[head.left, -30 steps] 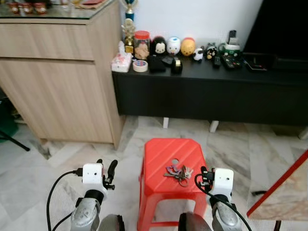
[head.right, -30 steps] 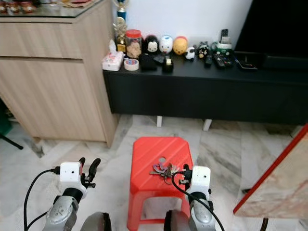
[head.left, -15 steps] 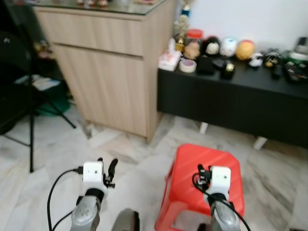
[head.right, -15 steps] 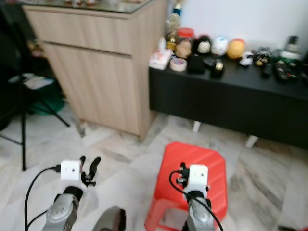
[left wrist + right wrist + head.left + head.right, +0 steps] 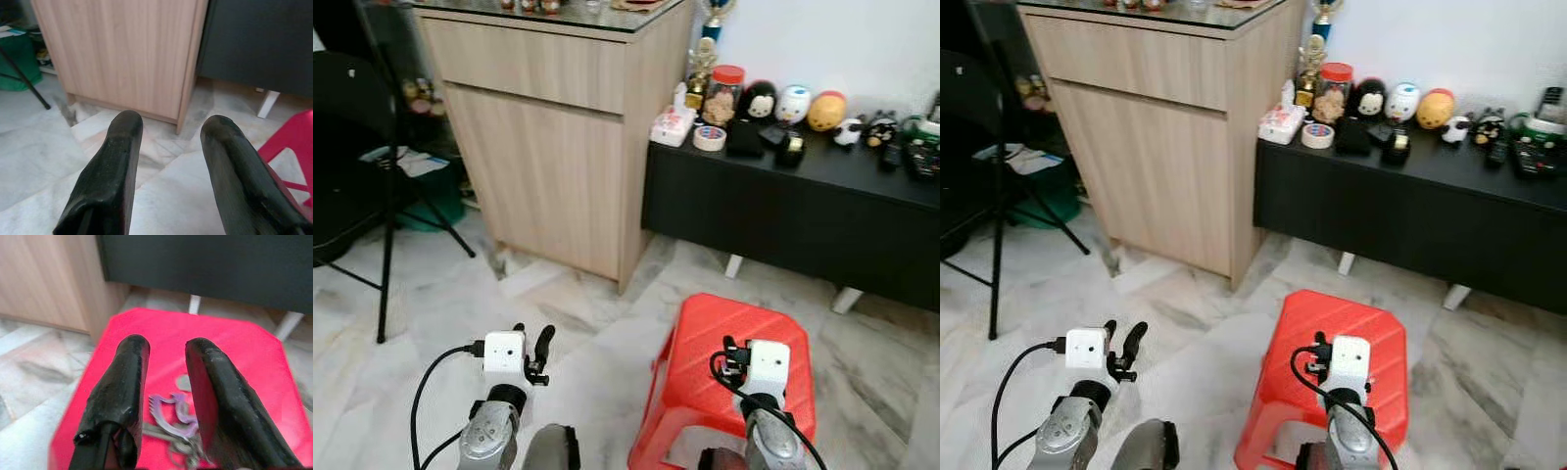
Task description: Hang keys on a hook
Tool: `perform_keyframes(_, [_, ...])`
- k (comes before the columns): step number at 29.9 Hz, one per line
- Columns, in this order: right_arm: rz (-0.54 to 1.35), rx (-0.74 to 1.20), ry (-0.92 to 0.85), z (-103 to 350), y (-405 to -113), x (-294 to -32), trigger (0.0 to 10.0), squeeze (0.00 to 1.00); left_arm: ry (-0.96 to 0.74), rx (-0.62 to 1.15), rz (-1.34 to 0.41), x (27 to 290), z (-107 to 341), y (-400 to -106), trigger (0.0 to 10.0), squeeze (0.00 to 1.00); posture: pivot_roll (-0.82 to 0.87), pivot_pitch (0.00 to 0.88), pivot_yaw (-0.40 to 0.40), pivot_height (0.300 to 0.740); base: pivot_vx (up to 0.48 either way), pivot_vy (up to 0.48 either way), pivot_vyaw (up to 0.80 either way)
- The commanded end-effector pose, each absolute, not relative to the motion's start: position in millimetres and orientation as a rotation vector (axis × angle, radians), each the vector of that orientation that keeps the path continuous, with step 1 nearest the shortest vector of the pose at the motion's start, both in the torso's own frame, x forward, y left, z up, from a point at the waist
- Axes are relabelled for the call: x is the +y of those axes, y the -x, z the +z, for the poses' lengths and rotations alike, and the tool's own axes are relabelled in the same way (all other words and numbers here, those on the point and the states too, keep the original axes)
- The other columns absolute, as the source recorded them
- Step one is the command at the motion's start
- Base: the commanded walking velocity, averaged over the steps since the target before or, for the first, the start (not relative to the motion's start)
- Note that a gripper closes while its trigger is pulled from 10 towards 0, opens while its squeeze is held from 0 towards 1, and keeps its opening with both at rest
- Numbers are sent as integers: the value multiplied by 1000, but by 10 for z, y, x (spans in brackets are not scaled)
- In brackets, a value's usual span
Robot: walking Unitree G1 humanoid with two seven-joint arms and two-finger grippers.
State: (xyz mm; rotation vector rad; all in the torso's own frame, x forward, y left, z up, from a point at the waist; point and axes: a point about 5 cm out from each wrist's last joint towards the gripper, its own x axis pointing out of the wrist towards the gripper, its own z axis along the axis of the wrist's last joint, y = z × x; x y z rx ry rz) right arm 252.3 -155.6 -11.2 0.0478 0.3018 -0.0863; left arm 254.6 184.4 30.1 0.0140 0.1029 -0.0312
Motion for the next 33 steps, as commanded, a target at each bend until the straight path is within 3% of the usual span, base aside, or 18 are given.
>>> perform_keyframes(1, [-107, 315, -60, -125, -2529, -1578, 10000, 0, -16, 100, -56, 1809, 301, -2538, 10000, 0, 59, 27, -52, 611, 266, 0, 0])
perform_keyframes(21, [-160, 362, -105, -182, -2526, -1593, 10000, 0, 2, 103, -86, 1775, 300, -2528, 10000, 0, 61, 34, -52, 611, 302, 0, 0])
perform_keyframes(33, [-248, 448, -40, -277, -2458, -1715, 10000, 0, 7, 111, -106, 1760, 298, -2525, 10000, 0, 60, 36, -49, 611, 0, 0, 0])
